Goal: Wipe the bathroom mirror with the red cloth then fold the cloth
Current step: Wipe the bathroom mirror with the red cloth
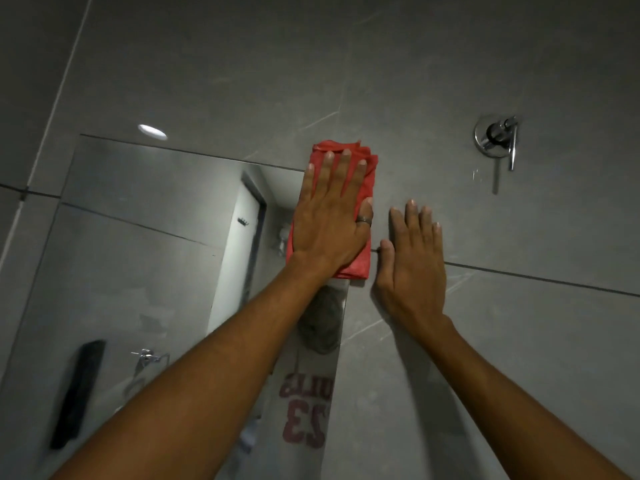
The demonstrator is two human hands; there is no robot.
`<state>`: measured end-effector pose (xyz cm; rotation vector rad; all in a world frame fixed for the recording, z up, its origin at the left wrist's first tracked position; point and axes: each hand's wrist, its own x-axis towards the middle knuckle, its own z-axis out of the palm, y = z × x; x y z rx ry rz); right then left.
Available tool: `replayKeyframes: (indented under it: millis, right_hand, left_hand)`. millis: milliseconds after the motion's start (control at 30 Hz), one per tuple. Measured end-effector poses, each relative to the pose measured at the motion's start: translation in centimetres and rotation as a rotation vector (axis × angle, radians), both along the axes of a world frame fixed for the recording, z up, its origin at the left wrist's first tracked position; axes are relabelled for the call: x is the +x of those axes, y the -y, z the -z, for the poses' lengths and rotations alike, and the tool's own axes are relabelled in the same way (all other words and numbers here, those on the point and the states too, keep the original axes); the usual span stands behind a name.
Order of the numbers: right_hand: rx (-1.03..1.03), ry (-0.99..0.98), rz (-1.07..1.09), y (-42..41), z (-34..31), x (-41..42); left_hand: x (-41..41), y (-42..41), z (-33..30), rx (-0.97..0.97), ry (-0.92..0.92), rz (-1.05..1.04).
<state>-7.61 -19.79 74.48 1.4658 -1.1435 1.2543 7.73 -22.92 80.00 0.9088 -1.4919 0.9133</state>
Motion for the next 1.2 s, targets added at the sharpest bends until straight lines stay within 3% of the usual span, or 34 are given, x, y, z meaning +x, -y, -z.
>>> replayKeyframes:
  millis: [100,333,433,633,700,800,833,933,1033,1067,1133,1200]
  right_hand:
    - [0.011,-0.009,0.02,0.1,0.9,0.1]
    - [0.029,-0.009,-0.043,0.0,3.7,-0.3]
    - [0.028,-0.007,-0.063,-0.2,3.3,-0.2]
    - [0.019,0.012,-0.078,-0.2,3.2,-0.3]
    - [0.009,0.013,-0.094,-0.2,3.1,-0.4]
    - [0.002,0.005,-0.087,-0.2,3.2,-0.3]
    - [-0.004,0.001,-0.08,-0.1,3.2,-0.3]
    - [-0.001,0.001,-0.083,0.1,3.2,-0.2]
    - [0.009,0.024,-0.109,0.0,3.2,-0.3]
    - [0.011,0.03,-0.116,-0.1,3.2,-0.3]
    - [0.004,0.044,-0.125,-0.4,3.2,-0.3]
    - [-0.001,0.043,-0.123,-0.4,3.3,-0.5]
  left_hand:
    - [-0.2,-0.2,3.1,-0.024,-0.031,0.044]
    - [0.1,-0.6,21.4,0.028,0.047,0.021]
    - [0.7,-0.2,18.4,0.001,0.082,0.007]
    - [2.0,0.0,3.2,-0.011,0.15,-0.038]
    - [3.9,-0.1,0.9,0.0,0.058,-0.045]
    - [4.6,-0.2,2.8,0.046,-0.343,-0.057]
    - [3.5,-0.4,4.5,0.053,-0.39,-0.069]
    - [-0.7,-1.1,9.1,0.019,-0.06,-0.033]
    - [0.1,-0.5,5.0,-0.039,0.152,-0.056]
    - [0.8,-0.4,2.8,-0.03,0.113,-0.073]
    - [1.9,-0.1,0.1,-0.005,-0.132,-0.105]
    - [1.0,-0.3,1.9,-0.002,-0.217,-0.091]
